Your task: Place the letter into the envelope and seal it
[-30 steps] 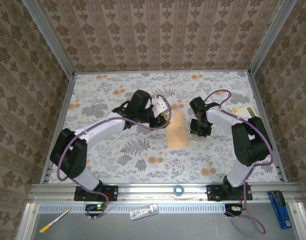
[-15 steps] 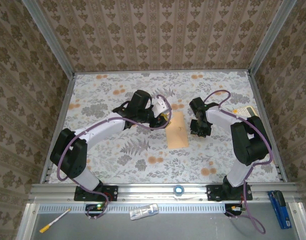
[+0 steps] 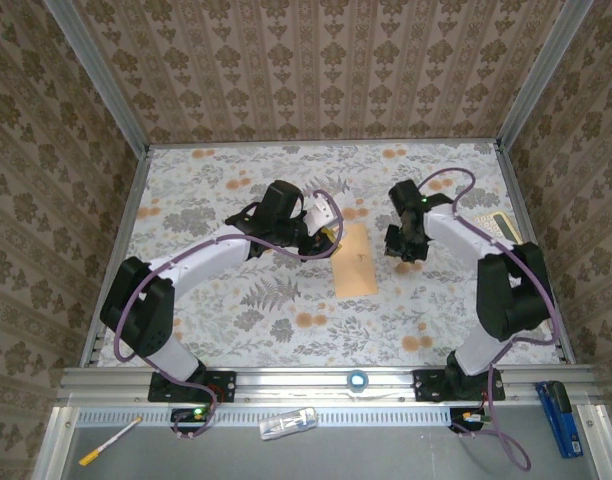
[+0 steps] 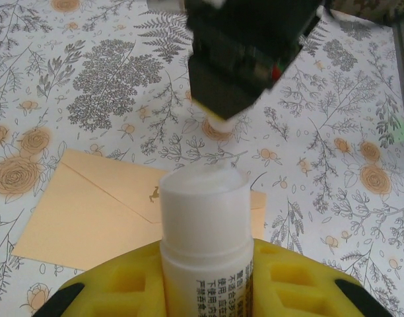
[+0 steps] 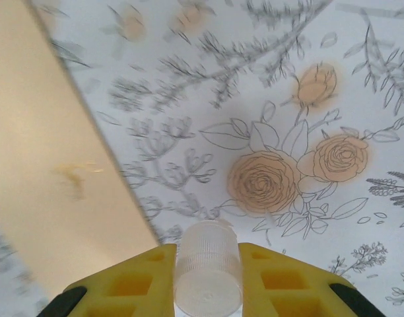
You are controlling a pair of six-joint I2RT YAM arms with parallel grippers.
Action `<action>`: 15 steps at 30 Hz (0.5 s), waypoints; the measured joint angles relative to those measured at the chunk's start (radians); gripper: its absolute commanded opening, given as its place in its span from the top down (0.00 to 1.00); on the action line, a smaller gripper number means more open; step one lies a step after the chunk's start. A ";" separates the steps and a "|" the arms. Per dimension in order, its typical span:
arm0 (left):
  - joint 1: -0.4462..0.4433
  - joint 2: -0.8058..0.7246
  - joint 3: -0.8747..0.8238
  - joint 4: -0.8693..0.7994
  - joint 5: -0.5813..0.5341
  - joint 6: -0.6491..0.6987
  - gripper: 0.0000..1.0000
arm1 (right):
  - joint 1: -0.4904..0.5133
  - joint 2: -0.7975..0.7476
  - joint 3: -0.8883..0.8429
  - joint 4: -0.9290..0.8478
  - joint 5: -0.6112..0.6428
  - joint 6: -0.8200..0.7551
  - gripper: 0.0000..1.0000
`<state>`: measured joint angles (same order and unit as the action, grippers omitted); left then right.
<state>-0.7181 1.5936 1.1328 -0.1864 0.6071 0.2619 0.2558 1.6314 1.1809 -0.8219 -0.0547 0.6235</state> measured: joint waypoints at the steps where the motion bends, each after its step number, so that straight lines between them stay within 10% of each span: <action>1: 0.000 0.000 0.000 -0.006 0.000 0.004 1.00 | -0.016 -0.021 0.023 -0.017 -0.024 -0.006 0.74; 15: -0.062 0.048 0.097 -0.127 -0.017 0.146 1.00 | -0.139 -0.061 0.245 -0.220 -0.626 -0.100 0.75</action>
<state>-0.7803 1.6421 1.2297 -0.3130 0.5903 0.4076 0.1165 1.5707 1.4261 -1.0420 -0.6807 0.5240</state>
